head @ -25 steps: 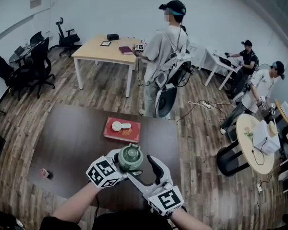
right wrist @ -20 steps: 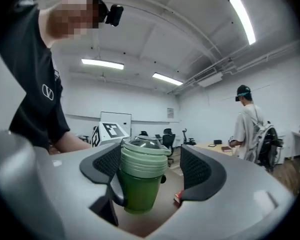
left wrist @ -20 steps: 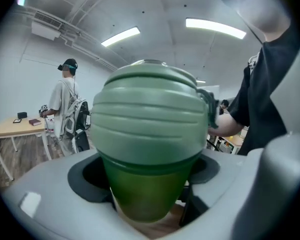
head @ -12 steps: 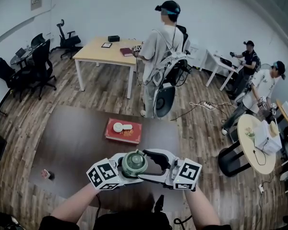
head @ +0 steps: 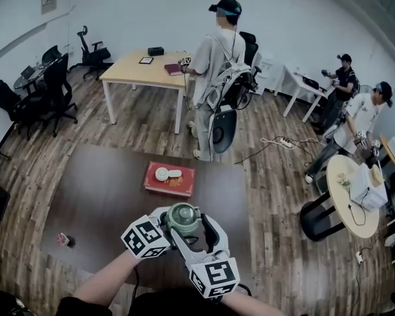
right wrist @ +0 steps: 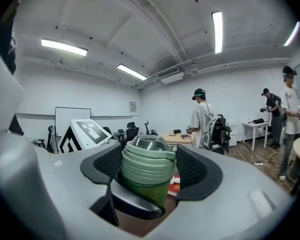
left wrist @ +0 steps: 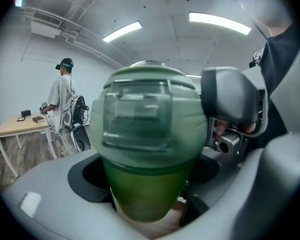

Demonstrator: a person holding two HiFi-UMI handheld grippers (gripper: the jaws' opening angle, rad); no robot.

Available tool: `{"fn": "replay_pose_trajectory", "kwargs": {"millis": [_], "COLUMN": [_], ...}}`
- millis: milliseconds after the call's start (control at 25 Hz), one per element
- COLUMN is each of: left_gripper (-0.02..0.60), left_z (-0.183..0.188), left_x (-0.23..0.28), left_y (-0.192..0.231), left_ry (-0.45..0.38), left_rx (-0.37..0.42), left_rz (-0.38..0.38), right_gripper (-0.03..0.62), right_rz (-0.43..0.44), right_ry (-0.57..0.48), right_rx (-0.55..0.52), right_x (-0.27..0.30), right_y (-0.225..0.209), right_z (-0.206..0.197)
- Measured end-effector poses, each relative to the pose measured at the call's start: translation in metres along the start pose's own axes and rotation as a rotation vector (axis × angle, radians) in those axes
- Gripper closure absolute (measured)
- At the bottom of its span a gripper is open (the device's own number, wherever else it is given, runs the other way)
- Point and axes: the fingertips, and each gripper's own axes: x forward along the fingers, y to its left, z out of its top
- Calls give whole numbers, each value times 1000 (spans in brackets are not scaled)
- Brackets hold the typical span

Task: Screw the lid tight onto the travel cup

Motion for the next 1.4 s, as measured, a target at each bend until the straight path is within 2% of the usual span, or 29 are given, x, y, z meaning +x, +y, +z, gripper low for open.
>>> {"fn": "replay_pose_trajectory", "kwargs": {"millis": [120,200,440,600,720,800,880,1040,1120,1160,1240,1400], "left_gripper": [173,173,173,173,173,173,173,173,173,173,173,173], "left_z": [3,6,6,5,4,6,4,-2,-2,-2,-2,-6], "left_x": [1,0,-8,-9,-8,-11,-13,-12,-9,-7,-5,-4], "left_y": [0,1,-4,-22,-28,-24,-16,-1,1,0,-1,1], "left_ry": [-10,-27,-24,-10,-8,-26,-33,-9,1,-3,-15,-13], "left_rx": [-1,-9,20,72,87,68,54,55,62,59,43,39], "left_rz": [-5,-10,-54,-126,-143,-127,-92,7,28,28,21,24], "right_gripper": [235,233,205,200,210,221,226,229,229,229,229,224], "right_rz": [13,87,462,703,814,782,659,255,65,-2,-61,-22], "right_ry": [-10,-28,-84,13,45,22,3,14,31,36,48,71], "right_rx": [-2,-43,-149,-294,-297,-258,-225,-161,-111,-101,-97,-129], "right_x": [0,0,-14,-18,-17,-13,-7,3,4,3,4,7], "right_y": [-2,1,-4,1,9,12,14,15,12,11,12,12], "right_z": [2,6,17,0,-5,-1,-1,-8,-9,-9,-10,-14]}}
